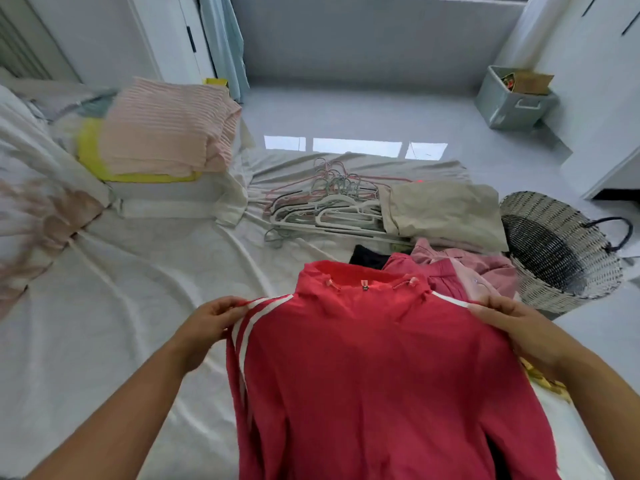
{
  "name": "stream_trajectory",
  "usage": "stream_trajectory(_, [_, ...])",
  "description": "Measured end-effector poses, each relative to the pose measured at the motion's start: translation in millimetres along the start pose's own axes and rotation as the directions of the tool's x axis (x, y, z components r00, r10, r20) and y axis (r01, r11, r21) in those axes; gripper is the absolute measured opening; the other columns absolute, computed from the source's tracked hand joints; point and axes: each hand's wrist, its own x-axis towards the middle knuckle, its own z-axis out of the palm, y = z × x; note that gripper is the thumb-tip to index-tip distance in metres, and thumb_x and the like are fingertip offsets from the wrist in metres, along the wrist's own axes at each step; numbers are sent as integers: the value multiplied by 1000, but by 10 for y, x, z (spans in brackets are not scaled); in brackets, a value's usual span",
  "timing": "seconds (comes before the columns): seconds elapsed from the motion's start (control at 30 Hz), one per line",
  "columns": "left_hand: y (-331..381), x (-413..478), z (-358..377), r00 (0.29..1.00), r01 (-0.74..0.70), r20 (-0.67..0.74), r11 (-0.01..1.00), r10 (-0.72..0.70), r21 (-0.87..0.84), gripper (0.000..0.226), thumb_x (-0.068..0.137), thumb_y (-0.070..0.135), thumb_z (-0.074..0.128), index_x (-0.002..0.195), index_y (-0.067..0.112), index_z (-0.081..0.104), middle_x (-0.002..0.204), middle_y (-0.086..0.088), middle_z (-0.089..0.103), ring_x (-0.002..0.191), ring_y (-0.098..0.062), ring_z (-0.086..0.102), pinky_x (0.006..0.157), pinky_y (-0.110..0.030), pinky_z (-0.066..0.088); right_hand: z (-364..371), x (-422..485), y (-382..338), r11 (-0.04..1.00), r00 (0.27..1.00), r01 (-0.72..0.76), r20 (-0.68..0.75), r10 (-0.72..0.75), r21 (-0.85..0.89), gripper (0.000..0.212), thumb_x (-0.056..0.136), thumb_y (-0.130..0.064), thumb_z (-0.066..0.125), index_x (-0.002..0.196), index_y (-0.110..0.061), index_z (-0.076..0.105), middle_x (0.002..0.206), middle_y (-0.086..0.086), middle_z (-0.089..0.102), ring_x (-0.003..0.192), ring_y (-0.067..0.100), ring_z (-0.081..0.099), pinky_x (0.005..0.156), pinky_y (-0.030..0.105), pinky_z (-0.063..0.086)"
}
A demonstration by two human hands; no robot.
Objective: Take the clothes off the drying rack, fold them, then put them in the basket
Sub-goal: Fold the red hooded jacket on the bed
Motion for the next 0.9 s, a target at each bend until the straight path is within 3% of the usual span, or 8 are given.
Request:
stream_trajectory(0.2, [589,-1168,-444,982,-185,-48,980,182,-70,18,90,15,55,100,6,66,91,-9,72,84,-19,66,72,-23,54,131,-920,-504,887,906,308,-177,-383,-345,6,81,-23,71,74,-21,71,71,-2,64,68,8,54,68,18,41])
stream_trajectory(0.37, [1267,-2095,-934,922,-358,-125,929,367,92,16,91,13,54,86,16,69,84,-3,70,78,-15,63,66,-18,51,359,-1708,-1146,826,832,452,-174,-527,-337,21,81,-23,70,90,-3,69,84,9,66,74,17,56,66,22,43])
stream_trajectory(0.47, [1573,-2530,-1186,771,-436,-377,857,513,273,14,93,12,52,90,14,65,91,-3,66,86,-17,58,76,-21,48,592,-2006,-1563,780,764,567,-184,-618,-266,16,79,-25,73,81,-10,69,81,6,66,73,13,57,70,27,45])
stream_trajectory(0.53, [1642,-2703,-1225,613,-434,-531,811,585,392,20,95,12,47,104,7,65,102,-9,63,95,-24,56,86,-28,42,816,-2101,-1792,745,729,614,-174,-662,-262,13,80,-23,72,75,-13,65,72,1,62,62,4,54,59,17,43])
stream_trajectory(0.57, [1622,-2745,-1221,605,-404,-545,813,581,419,25,96,11,44,110,4,63,106,-11,62,99,-26,55,86,-29,39,935,-2123,-1872,719,725,615,-127,-677,-324,14,81,-22,71,74,-13,64,69,0,59,61,5,53,55,17,41])
stream_trajectory(0.67, [1512,-2775,-1362,689,-308,-546,874,477,375,28,97,9,41,111,1,63,118,-17,61,109,-31,54,87,-31,39,1180,-2110,-2030,693,766,557,-37,-641,-457,19,81,-23,71,72,-10,61,68,-1,55,68,16,49,57,25,36])
stream_trajectory(0.77, [1630,-2835,-1699,668,-321,-592,893,451,317,23,95,14,45,100,7,66,118,-12,62,101,-23,55,83,-30,41,1236,-2070,-2262,734,758,592,-78,-647,-332,21,82,-23,71,76,-7,60,70,1,55,64,13,47,55,24,35])
stream_trajectory(0.9, [1807,-2759,-2036,881,-361,-221,897,418,255,45,66,47,77,93,14,63,92,2,67,76,-8,59,64,-21,45,1339,-1808,-2523,742,784,563,-46,-618,-364,22,81,-26,71,81,-6,62,75,1,59,64,11,50,55,23,36])
